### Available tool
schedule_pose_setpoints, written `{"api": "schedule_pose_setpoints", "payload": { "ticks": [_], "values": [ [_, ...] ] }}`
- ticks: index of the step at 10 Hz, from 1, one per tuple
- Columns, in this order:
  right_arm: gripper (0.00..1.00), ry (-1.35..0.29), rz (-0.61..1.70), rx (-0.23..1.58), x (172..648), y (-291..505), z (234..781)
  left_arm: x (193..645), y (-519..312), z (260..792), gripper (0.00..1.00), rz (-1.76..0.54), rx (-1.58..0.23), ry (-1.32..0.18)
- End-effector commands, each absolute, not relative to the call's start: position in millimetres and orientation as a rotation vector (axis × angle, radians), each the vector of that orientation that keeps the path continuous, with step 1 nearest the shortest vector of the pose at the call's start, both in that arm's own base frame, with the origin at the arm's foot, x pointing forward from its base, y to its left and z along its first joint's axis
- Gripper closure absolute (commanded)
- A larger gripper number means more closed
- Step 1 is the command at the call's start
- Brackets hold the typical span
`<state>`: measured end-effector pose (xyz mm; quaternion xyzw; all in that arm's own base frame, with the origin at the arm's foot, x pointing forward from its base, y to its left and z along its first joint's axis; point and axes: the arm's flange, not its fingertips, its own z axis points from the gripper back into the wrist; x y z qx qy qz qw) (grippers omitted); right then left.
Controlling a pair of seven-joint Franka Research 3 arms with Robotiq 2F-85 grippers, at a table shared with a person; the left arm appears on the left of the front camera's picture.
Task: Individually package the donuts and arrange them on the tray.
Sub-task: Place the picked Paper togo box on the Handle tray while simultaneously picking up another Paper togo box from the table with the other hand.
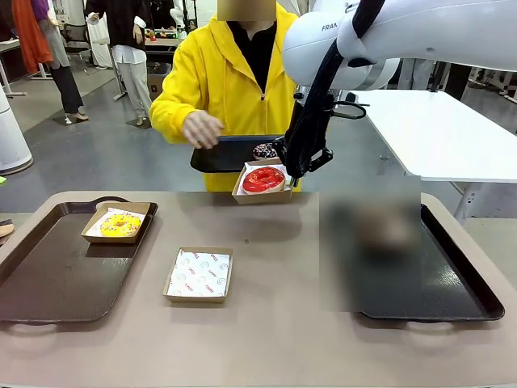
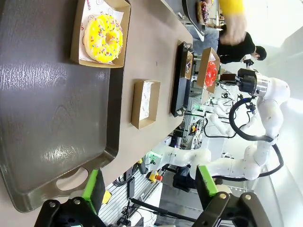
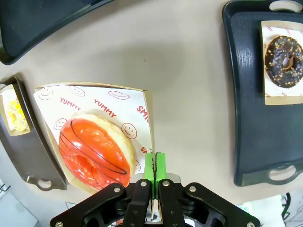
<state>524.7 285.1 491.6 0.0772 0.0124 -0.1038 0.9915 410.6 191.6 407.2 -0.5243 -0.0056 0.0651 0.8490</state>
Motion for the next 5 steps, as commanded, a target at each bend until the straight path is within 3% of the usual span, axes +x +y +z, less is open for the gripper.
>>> {"api": "schedule_pose_setpoints", "payload": {
  "ticks": [1,5],
  "values": [
    [1.0,0.022,-0.21,0.156,524.0,284.0,492.1,409.5,192.2,406.7,0.0,0.141,-1.103,-0.019],
    [1.0,0.022,-0.21,0.156,524.0,284.0,492.1,409.5,192.2,406.7,0.0,0.141,-1.103,-0.019]
  ]
}}
